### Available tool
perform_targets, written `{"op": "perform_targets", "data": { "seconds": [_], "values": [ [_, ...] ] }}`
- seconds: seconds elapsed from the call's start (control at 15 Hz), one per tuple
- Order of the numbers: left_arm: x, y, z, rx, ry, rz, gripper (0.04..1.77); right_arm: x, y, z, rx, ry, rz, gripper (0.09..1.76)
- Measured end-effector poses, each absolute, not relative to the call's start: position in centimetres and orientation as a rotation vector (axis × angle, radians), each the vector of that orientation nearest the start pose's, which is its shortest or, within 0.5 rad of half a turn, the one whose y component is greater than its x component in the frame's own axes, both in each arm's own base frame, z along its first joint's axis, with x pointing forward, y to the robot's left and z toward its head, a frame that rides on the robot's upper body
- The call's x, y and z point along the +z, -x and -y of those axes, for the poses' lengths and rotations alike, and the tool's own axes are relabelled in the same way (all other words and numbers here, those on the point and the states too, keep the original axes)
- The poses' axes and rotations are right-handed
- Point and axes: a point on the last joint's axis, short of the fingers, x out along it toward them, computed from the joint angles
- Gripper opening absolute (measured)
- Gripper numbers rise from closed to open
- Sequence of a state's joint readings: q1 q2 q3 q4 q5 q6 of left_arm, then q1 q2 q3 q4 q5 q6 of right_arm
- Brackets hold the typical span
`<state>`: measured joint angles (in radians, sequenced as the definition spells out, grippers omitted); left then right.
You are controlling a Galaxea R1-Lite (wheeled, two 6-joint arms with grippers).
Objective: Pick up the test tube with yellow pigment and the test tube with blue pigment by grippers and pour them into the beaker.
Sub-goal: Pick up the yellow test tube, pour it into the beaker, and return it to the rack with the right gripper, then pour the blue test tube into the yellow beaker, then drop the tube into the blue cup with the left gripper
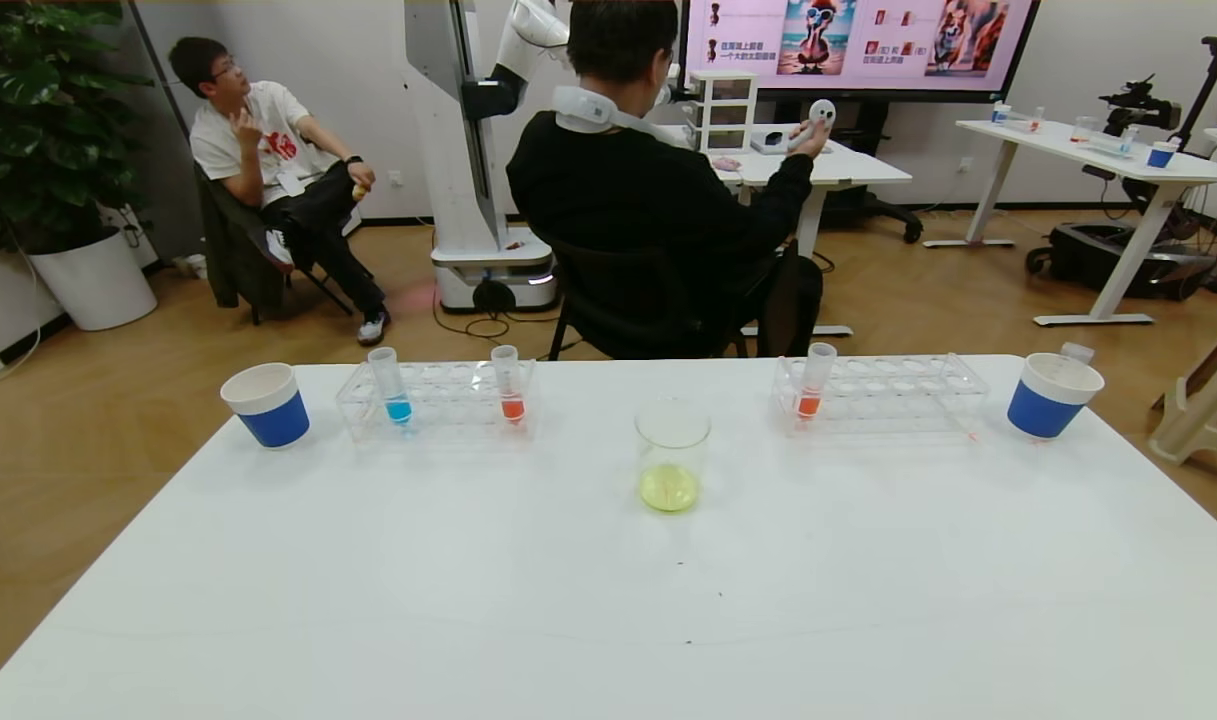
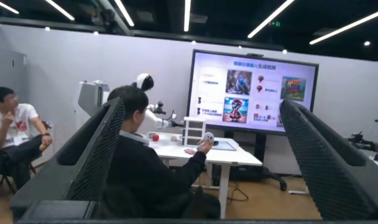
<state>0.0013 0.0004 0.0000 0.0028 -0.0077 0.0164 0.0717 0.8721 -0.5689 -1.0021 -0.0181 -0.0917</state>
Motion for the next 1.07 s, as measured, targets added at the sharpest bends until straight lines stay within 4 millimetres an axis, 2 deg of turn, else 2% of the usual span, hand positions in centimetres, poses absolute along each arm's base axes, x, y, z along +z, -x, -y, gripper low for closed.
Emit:
{"op": "perform_targets", "data": {
  "seconds": [0.27, 0.47, 0.6, 0.73, 0.93, 1.07],
  "values": [
    [7.5, 2.3, 0.0, -0.006, -0.016, -0.004, 1.75, 27.8, 0.4, 0.0, 0.071, 0.1, 0.6, 1.74],
    [7.5, 2.3, 0.0, -0.006, -0.017, -0.004, 1.75, 24.7, 4.3, 0.0, 0.063, 0.135, 0.602, 1.74],
    [7.5, 2.3, 0.0, -0.006, -0.017, -0.004, 1.75, 22.7, 5.3, -0.2, 0.064, 0.15, 0.613, 1.74],
    [7.5, 2.3, 0.0, -0.006, -0.016, -0.004, 1.75, 19.6, 5.5, -0.2, 0.08, 0.153, 0.563, 1.74],
    [7.5, 2.3, 0.0, -0.006, -0.017, -0.004, 1.75, 14.4, 4.1, -0.2, 0.097, 0.143, 0.467, 1.74],
    [7.5, 2.3, 0.0, -0.007, -0.017, -0.004, 1.75, 11.3, 2.9, -0.2, 0.098, 0.131, 0.319, 1.74]
  ]
}}
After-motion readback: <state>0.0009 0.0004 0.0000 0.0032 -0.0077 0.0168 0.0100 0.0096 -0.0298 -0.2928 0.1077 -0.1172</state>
